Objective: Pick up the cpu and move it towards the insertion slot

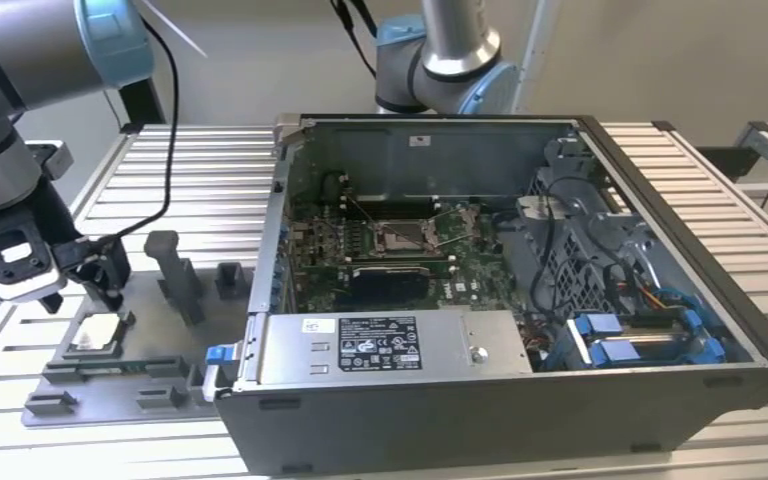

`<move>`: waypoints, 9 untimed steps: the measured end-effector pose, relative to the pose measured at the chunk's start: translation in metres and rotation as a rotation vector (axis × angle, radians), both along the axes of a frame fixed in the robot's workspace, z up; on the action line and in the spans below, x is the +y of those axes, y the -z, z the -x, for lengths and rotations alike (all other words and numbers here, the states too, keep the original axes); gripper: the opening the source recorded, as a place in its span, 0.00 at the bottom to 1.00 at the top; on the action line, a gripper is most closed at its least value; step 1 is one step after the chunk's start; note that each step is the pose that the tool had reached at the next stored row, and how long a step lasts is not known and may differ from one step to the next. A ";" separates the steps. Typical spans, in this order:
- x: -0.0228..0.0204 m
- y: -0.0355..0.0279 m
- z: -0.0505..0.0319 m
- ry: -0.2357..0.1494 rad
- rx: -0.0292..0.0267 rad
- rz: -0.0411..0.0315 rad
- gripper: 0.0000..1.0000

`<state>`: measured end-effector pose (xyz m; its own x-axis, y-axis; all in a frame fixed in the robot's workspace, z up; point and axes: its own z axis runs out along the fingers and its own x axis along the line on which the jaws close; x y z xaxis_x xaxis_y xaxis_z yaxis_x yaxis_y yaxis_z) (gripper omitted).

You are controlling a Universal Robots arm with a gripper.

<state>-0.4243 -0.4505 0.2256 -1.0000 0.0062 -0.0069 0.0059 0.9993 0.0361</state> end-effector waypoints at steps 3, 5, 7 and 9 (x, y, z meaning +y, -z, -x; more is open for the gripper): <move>0.0000 0.0035 0.0000 0.000 -0.0016 0.0001 1.00; 0.0000 0.0055 0.0000 0.000 -0.0023 0.0000 1.00; 0.0000 0.0089 0.0001 0.000 -0.0041 0.0000 1.00; -0.0001 0.0126 0.0003 -0.003 -0.0045 0.0000 1.00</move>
<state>-0.4246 -0.4506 0.2130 -0.9999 0.0029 -0.0114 0.0025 0.9993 0.0360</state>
